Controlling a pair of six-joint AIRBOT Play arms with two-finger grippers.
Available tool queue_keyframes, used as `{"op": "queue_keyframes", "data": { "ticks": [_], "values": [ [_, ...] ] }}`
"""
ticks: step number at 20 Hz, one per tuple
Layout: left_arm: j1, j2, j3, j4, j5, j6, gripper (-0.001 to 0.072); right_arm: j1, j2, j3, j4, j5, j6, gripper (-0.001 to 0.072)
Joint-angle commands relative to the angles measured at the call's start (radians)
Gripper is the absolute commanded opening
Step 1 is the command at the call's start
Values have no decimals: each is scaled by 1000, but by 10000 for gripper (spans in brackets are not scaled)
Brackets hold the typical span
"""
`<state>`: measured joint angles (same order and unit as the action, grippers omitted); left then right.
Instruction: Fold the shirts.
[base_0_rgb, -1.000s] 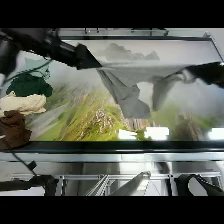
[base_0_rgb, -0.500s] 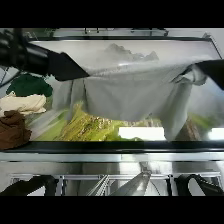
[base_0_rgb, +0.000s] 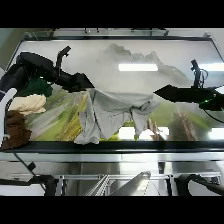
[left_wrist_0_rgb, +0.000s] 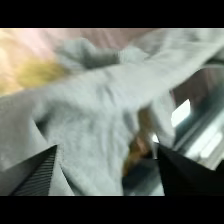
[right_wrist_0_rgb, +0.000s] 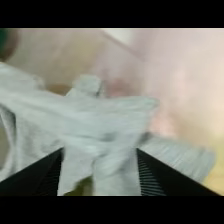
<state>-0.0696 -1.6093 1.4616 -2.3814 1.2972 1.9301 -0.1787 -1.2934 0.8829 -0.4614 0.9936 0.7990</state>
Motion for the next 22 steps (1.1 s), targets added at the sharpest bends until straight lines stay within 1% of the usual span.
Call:
{"op": "queue_keyframes", "data": {
  "ticks": [1,3,4,6,7,8,10,11,12,13,16,18,19,20,21,22],
  "values": [
    [104,-153,156,-3,87,-35,709,-72,-169,66,-34,-11,2,523],
    [165,-172,208,3,222,-88,708,-154,-172,76,-37,48,2,523],
    [189,-167,194,6,275,-113,708,-194,-172,76,-58,80,20,522],
    [208,-120,68,8,313,-122,708,-240,-172,68,-188,132,110,520],
    [207,-76,-40,10,294,-109,708,-243,-172,53,-242,157,146,520],
    [204,-30,-157,10,265,-88,708,-239,-172,24,-259,183,156,519],
    [200,53,-373,43,203,-71,708,-215,-172,-57,-249,208,156,518],
    [200,89,-467,60,175,-72,707,-192,-172,-97,-246,208,155,499],
    [200,120,-551,60,148,-72,707,-167,-172,-133,-237,207,154,454],
    [200,148,-629,59,112,-72,707,-133,-172,-161,-225,196,151,455],
    [187,183,-779,59,5,-72,706,-21,-172,-177,-194,122,152,455],
    [167,163,-830,59,-40,-72,705,42,-172,-177,-127,68,151,455],
    [154,140,-836,58,-51,-72,692,63,-172,-177,-101,47,150,455],
    [139,110,-831,55,-52,-71,647,79,-172,-177,-77,30,142,455],
    [126,83,-814,51,-43,-71,512,86,-172,-176,-61,26,140,455],
    [107,57,-782,51,-26,-68,475,89,-172,-175,-49,26,140,455]
  ]
}}
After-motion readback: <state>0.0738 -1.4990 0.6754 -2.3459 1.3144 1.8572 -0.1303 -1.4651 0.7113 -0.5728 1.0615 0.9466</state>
